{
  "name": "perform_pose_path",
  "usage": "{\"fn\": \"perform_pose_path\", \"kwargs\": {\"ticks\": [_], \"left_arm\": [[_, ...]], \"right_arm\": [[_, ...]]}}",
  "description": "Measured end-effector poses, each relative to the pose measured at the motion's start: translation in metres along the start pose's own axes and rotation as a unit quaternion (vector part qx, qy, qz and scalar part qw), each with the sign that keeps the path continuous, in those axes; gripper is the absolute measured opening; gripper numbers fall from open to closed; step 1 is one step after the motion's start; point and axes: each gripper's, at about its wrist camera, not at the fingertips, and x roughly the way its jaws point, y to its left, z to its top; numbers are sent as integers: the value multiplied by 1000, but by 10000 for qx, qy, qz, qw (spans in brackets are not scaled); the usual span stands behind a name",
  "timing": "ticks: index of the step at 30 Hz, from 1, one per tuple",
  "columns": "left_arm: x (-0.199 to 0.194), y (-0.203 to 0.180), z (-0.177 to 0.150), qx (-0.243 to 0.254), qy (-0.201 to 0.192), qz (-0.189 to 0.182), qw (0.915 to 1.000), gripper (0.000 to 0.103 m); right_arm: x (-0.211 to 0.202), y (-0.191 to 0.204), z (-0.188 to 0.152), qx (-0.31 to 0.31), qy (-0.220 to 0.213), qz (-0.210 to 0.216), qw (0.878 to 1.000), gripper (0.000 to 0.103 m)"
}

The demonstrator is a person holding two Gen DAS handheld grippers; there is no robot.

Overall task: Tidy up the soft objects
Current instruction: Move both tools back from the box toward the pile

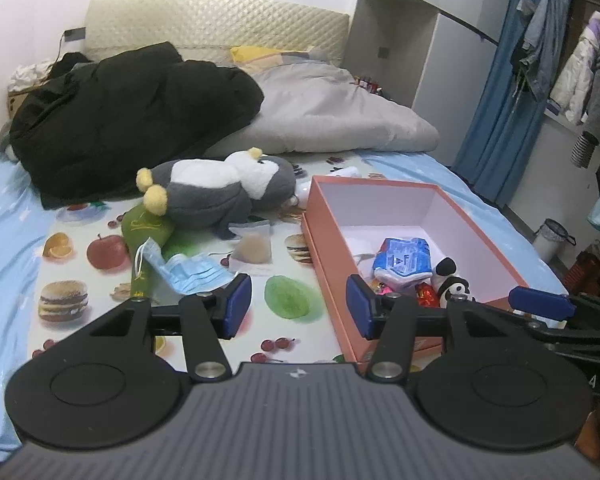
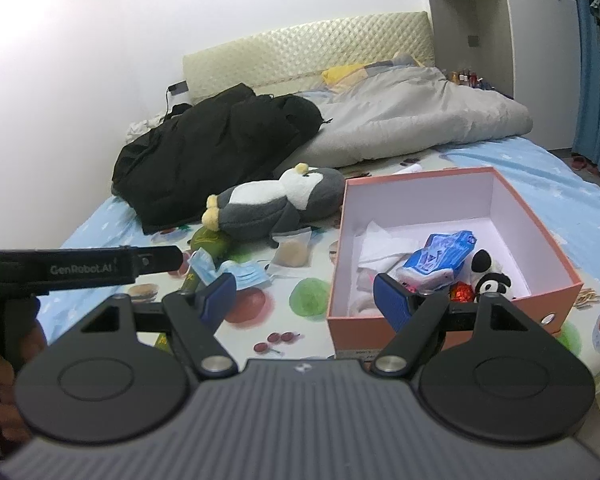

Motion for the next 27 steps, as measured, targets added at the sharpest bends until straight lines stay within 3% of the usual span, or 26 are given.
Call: {"fn": "perform_pose_path", "kwargs": {"ticks": [8,27], "left_arm": [[0,15,-1,-24,-70,90,9999,64],[-4,61,-28,-473,63,409,9980,65]], "right_arm": [[7,12,-1,-68,-5,48,10000,78],[19,44,-20,-325,191,241,9990,78]]}}
